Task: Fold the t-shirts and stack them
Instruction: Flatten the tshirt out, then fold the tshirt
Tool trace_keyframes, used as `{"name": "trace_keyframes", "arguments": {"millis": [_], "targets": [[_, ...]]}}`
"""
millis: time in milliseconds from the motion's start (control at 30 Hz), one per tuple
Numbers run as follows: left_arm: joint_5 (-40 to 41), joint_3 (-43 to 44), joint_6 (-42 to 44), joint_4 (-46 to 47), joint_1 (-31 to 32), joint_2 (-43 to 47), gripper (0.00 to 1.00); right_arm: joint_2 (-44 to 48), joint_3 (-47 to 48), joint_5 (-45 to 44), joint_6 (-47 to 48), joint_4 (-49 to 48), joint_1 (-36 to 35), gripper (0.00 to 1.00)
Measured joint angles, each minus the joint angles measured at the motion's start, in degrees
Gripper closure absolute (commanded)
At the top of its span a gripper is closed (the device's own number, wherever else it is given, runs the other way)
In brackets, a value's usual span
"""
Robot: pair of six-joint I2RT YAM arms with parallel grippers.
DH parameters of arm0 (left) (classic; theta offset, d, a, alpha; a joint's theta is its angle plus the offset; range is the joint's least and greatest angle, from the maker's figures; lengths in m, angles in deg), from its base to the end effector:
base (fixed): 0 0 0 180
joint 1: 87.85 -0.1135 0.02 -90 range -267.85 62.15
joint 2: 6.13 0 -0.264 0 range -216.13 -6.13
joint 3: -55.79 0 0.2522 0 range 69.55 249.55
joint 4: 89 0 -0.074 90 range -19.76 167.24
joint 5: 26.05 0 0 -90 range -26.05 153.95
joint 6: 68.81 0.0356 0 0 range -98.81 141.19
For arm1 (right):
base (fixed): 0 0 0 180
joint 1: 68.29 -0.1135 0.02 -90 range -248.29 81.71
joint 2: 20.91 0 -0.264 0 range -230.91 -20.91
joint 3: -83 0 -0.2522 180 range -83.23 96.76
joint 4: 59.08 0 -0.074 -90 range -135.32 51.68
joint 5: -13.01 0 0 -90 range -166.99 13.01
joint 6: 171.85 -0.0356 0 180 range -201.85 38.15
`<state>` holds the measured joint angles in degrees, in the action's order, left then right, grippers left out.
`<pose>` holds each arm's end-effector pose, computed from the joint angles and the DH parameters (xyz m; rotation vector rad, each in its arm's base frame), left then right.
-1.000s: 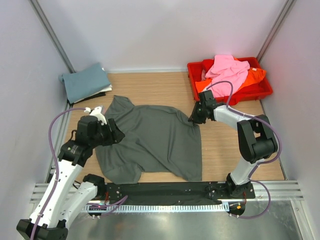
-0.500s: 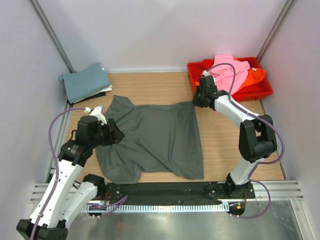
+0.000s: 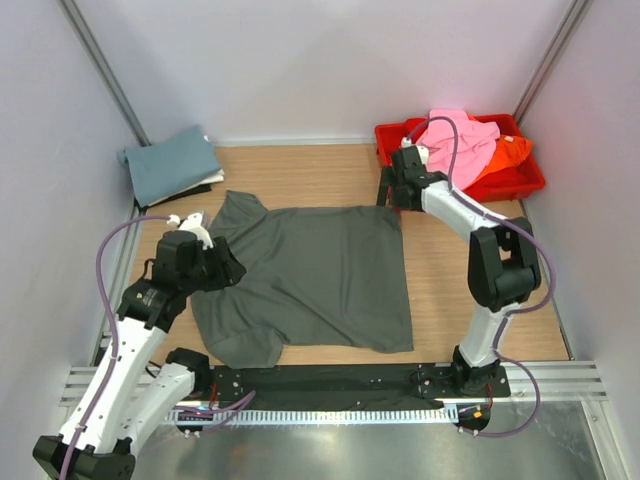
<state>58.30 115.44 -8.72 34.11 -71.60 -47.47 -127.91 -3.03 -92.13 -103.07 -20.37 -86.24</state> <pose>0.1399 -0.0444 0.2989 -0.2189 2.2868 -0.5378 0.3929 0.1175 0.2240 0.1812 2.4243 -0.0217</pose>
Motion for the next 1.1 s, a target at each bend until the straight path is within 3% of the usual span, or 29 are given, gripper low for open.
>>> {"name": "trace_keyframes", "arguments": {"millis": [167, 267, 367, 500, 633, 733, 900, 1100], "targets": [[6.58, 0.96, -3.45, -3.56, 3.45, -1.92, 0.48, 15.69, -8.22, -1.81, -1.18, 1.88, -0.68, 0.13], [10.47, 3.04, -7.52, -6.95, 9.7, -6.23, 0.48, 26.99, -15.02, 0.02, -3.39, 2.25, -3.37, 0.14], [17.2, 5.66, -14.58, -11.85, 22.71, -13.31, 0.44, 32.96, -20.04, 1.38, -6.32, 2.21, -10.78, 0.14], [22.32, 6.51, -28.04, -18.73, 41.66, -21.7, 0.41, 32.72, -25.88, 3.02, -9.68, 2.29, -20.55, 0.14], [23.26, 2.29, -43.08, -19.8, 57.75, -20.57, 0.42, 32.72, -30.69, 3.54, -11.87, 4.02, -23.82, 0.14], [23.71, -2.84, -52.28, -19.56, 65.48, -15.96, 0.43, 33.07, -31.54, 3.3, -12.37, 4.48, -23.82, 0.13], [24.59, -9.53, -60.26, -17.59, 71.82, -13.4, 0.43, 34.75, -31.56, 2.64, -12.37, 4.57, -23.8, 0.13], [28.11, -8.35, -58.88, -15.82, 72.17, -22.69, 0.4, 35.04, -31.65, 2.49, -12.39, 4.7, -23.82, 0.11]]}}
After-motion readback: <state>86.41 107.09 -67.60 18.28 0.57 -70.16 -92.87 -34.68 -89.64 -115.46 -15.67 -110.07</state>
